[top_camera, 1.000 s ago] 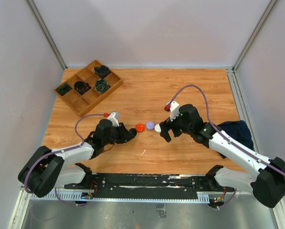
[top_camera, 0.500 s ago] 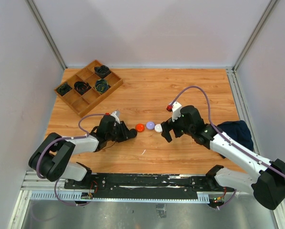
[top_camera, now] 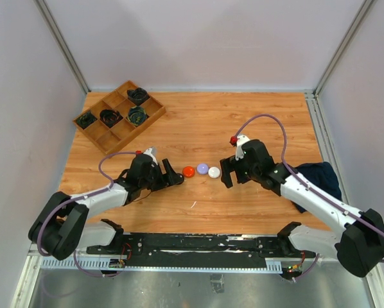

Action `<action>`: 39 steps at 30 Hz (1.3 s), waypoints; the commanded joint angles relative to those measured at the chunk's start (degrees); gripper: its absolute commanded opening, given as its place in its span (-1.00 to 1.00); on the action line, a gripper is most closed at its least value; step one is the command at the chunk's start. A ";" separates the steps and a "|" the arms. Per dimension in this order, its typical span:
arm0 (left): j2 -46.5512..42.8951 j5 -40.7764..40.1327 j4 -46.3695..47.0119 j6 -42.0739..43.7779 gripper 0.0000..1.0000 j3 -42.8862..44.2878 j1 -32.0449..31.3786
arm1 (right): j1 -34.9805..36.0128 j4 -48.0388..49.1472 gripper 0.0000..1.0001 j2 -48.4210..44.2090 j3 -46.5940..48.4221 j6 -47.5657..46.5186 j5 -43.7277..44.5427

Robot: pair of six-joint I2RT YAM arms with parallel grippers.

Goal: Insert the wireless bluetooth earbuds into the charging case
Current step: Place the charging case at the center of the board, then reset both arms

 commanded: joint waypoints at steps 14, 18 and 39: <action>-36.83 -24.56 -36.90 17.44 0.99 16.22 0.74 | -0.83 -20.72 0.97 -4.18 14.58 4.35 25.41; -47.42 -27.58 -38.03 21.24 0.98 17.57 0.70 | -0.81 -21.14 0.97 -11.86 14.33 1.69 28.31; -62.87 -29.18 -36.57 25.31 0.99 10.62 0.74 | -0.81 -15.01 0.97 -28.96 5.20 -1.44 38.44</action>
